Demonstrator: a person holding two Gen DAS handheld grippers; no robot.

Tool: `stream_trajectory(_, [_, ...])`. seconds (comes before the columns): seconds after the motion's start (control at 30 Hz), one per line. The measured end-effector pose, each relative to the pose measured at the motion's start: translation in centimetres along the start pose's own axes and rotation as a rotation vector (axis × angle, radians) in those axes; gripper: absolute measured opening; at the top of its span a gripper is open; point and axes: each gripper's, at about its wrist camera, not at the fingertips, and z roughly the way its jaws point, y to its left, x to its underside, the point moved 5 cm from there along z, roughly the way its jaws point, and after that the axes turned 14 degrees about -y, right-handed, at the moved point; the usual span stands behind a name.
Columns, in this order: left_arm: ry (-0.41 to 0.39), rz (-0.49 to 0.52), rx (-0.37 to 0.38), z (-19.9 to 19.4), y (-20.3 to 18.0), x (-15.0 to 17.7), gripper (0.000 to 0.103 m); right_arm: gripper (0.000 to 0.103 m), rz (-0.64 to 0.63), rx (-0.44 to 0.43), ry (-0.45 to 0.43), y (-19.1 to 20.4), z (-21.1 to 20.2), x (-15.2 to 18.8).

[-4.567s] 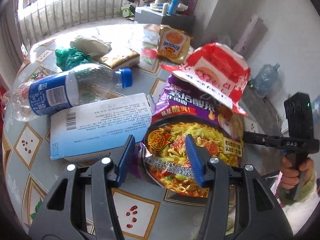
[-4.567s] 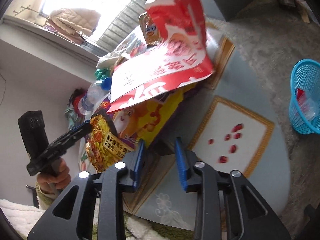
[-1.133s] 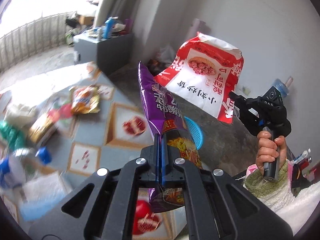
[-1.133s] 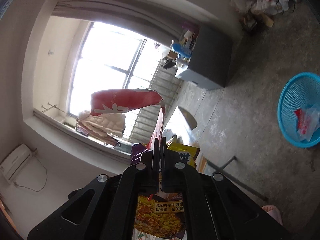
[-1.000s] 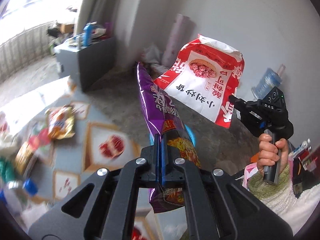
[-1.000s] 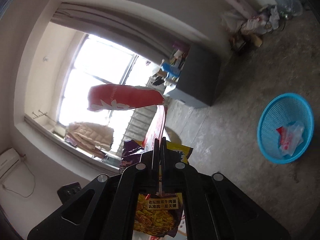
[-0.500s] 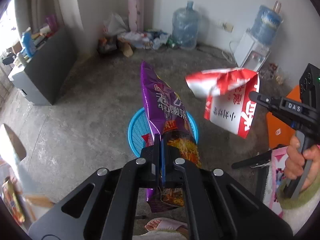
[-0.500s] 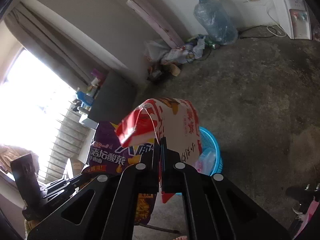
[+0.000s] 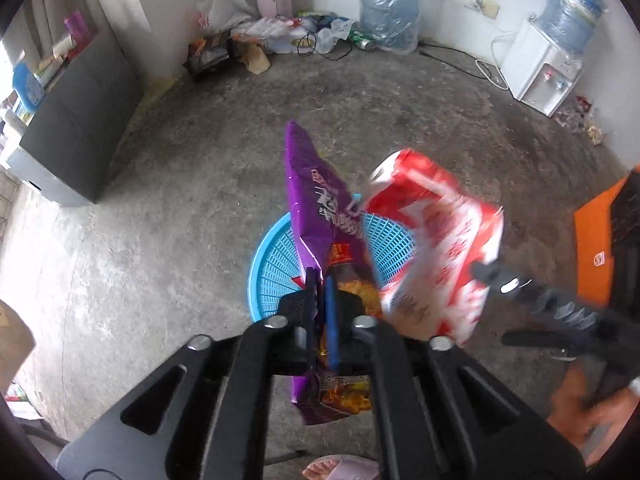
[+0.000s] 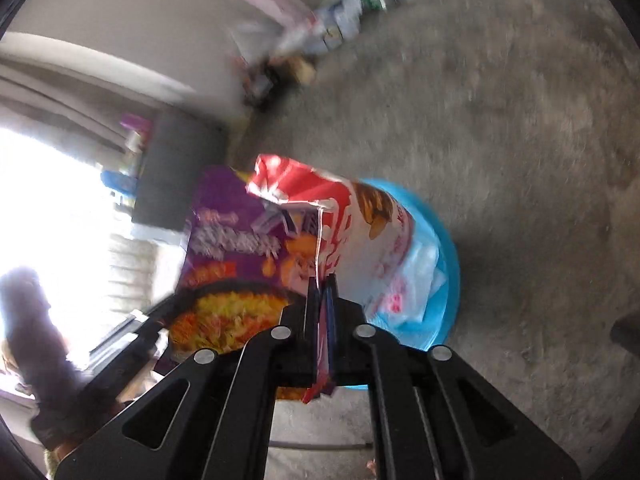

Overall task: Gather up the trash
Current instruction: 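Lower both bags over the blue wastebasket and open both tools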

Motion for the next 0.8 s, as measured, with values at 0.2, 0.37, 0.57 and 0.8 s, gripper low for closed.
stream_trajectory(0.2, [0.005,-0.119,0.002,-0.5,1.6,-0.5,0.045,0.037,-0.047,0.129,0.135,-2.6,4.5,2.6])
stream_trajectory(0.37, [-0.066,-0.145,0.025,-4.1,2.2,-1.3,0.046,0.046,-0.032,0.120,0.085,-3.1,3.1,2.3])
stream_trajectory(0.57, [-0.161,-0.180,0.044,-9.9,2.4,-2.2,0.053,0.047,-0.064,0.095,0.011,-1.1,-1.0,1.3])
stream_trajectory(0.8, [-0.307,-0.158,-0.003,-19.9,3.3,-1.3,0.053,0.056,-0.205,0.068,-0.097,3.9,-6.9,1.4])
